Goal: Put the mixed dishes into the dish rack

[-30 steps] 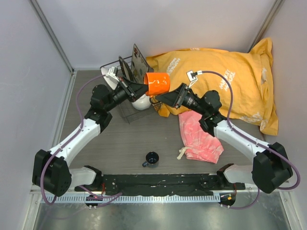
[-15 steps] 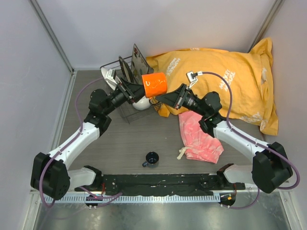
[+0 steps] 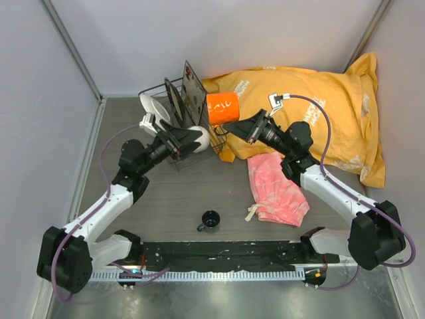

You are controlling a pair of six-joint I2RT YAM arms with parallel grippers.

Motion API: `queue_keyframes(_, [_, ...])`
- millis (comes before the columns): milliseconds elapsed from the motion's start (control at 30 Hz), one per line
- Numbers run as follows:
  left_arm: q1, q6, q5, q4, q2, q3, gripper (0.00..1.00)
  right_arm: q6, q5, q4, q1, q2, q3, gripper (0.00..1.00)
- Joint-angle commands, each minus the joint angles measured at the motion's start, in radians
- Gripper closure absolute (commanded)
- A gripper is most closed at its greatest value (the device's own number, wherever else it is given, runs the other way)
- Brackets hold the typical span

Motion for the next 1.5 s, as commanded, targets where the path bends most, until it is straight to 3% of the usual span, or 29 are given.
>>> queue_keyframes(0, [0.043, 0.012, 0.000, -0.031, -0.087, -0.080, 0.00, -0.064, -0.002, 0.031, -0.011, -0.060, 0.104, 0.99])
queue_keyframes(100, [0.076, 0.049, -0.021, -0.133, -0.173, -0.121, 0.00, -0.127, -0.020, -0.079, -0.011, -0.026, 0.171, 0.99])
queue_keyframes(200, [0.105, 0.225, -0.117, -0.446, -0.267, -0.038, 0.00, -0.248, -0.083, -0.300, -0.009, 0.059, 0.306, 0.99])
queue_keyframes(233, [0.110, 0.336, -0.151, -0.641, -0.288, 0.046, 0.00, -0.284, -0.108, -0.399, -0.008, 0.084, 0.337, 0.99])
queue_keyframes(333, [0.124, 0.516, -0.295, -0.919, -0.292, 0.210, 0.00, -0.419, -0.065, -0.594, 0.006, 0.139, 0.437, 0.99])
queue_keyframes(533, [0.138, 0.628, -0.441, -1.124, -0.302, 0.365, 0.00, -0.633, 0.099, -0.875, 0.113, 0.244, 0.635, 0.99])
queue_keyframes(700, [0.144, 0.730, -0.651, -1.336, -0.292, 0.505, 0.00, -0.714, 0.280, -0.959, 0.225, 0.319, 0.742, 0.99])
queue_keyframes(867, [0.148, 0.773, -0.800, -1.445, -0.281, 0.582, 0.00, -0.766, 0.375, -0.994, 0.288, 0.411, 0.819, 0.99])
queue_keyframes(1133, [0.148, 0.776, -0.794, -1.461, -0.299, 0.573, 0.00, -0.866, 0.637, -1.086, 0.365, 0.600, 1.010, 0.99])
queue_keyframes(1467, [0.148, 0.782, -0.780, -1.465, -0.312, 0.568, 0.00, -0.837, 0.753, -1.091, 0.383, 0.773, 1.137, 0.99])
